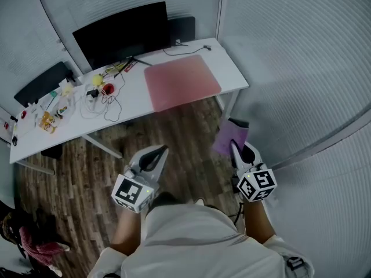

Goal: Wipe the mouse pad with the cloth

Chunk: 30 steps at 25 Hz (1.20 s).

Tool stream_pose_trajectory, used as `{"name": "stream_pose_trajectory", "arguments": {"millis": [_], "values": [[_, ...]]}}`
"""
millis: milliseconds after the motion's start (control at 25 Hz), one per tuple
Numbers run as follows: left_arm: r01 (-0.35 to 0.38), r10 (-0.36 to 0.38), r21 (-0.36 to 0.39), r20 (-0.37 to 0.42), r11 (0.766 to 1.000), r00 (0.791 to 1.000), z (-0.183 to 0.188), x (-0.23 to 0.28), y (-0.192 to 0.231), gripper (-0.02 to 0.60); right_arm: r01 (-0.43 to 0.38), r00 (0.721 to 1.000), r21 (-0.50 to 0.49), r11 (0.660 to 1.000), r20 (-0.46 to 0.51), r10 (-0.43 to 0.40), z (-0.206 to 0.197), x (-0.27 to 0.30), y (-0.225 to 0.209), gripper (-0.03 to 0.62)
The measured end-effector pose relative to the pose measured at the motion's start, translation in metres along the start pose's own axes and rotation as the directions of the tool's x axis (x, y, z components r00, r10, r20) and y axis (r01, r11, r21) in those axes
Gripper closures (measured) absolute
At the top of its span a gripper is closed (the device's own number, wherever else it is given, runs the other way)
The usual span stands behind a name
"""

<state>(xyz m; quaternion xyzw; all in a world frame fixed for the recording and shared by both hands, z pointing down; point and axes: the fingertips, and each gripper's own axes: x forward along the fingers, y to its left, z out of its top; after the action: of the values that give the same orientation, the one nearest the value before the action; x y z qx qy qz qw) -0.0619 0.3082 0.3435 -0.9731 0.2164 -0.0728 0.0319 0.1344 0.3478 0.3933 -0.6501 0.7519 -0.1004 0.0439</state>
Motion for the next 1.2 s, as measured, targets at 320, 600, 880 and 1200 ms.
{"name": "stream_pose_trajectory", "arguments": {"millis": [320,600,880,1200], "values": [[0.016,-0.016,0.004,-0.013,1.000,1.000,0.002,0.034,-0.012,0.580,0.005,1.000,0.026,1.000,-0.011,-0.005,-0.006,-0.005,-0.033,0.545],[-0.005,0.005,-0.083,-0.009,0.997,1.000,-0.017,0.053,0.028,0.580,0.015,0.999,0.023,1.000,-0.042,-0.014,-0.016,0.035,-0.044,0.545],[-0.015,0.018,-0.112,0.025,0.994,1.000,-0.024,0.081,0.104,0.580,0.033,0.997,-0.032,0.999,-0.072,-0.035,-0.004,0.104,-0.047,0.545],[-0.017,0.025,-0.143,0.057,0.990,0.998,-0.031,0.077,0.226,0.580,-0.002,0.994,-0.035,0.999,-0.111,-0.002,0.000,0.226,-0.002,0.545]]}}
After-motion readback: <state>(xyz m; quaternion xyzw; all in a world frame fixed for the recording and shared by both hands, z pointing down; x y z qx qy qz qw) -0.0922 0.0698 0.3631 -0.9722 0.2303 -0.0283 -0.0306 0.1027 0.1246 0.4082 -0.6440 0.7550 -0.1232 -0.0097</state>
